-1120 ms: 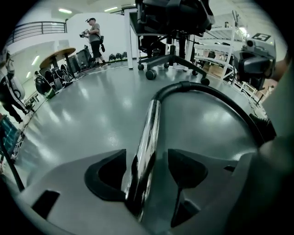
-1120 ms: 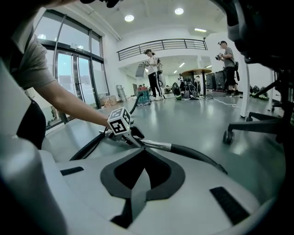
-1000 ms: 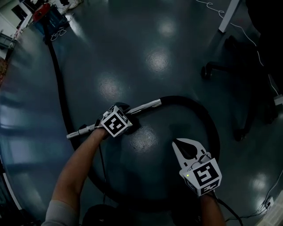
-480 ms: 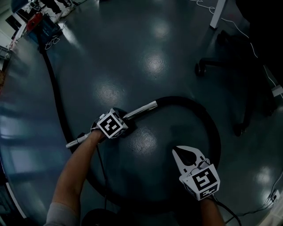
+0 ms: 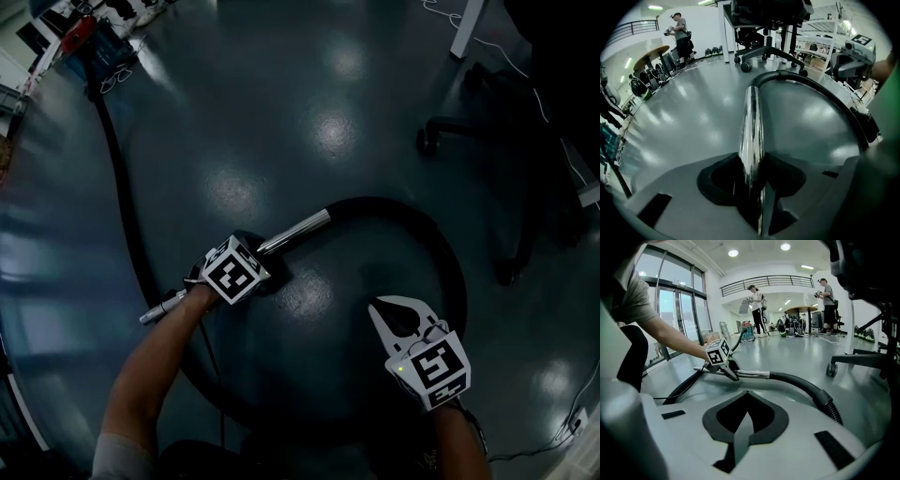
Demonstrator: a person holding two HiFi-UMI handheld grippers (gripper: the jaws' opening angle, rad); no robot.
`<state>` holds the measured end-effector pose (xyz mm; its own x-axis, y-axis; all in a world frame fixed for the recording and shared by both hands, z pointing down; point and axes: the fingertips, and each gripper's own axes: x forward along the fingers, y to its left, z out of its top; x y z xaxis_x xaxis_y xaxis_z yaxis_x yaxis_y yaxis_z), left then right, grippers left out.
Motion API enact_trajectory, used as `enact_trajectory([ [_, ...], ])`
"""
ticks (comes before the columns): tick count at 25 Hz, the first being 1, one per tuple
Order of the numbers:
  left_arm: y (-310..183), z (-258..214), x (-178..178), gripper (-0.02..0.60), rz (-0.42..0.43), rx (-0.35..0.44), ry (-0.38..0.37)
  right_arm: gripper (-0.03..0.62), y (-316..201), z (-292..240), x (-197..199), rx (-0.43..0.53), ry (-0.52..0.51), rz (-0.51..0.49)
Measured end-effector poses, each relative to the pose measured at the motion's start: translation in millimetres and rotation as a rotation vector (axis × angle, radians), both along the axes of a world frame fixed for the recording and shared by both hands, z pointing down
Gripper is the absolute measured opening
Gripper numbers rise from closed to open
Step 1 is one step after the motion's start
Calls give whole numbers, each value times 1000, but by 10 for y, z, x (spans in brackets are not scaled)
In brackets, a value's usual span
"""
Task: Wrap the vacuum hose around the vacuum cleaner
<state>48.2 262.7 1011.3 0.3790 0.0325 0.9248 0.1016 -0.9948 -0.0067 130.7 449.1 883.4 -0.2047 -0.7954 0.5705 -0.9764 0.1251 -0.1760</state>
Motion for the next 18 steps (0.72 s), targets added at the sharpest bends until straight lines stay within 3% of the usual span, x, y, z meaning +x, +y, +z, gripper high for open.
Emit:
enact_trajectory([
  [7,37,-382,-53,175,-86,61,110,3,-156,-20,15,22,8,-156],
  [11,172,-593,-194,175,-143,65,118,3,-149,-142,0,-5,30,-237],
  [18,631,-1120,-552,175,-230,51,104,3,130,-672,-103,-24,-52,-196],
])
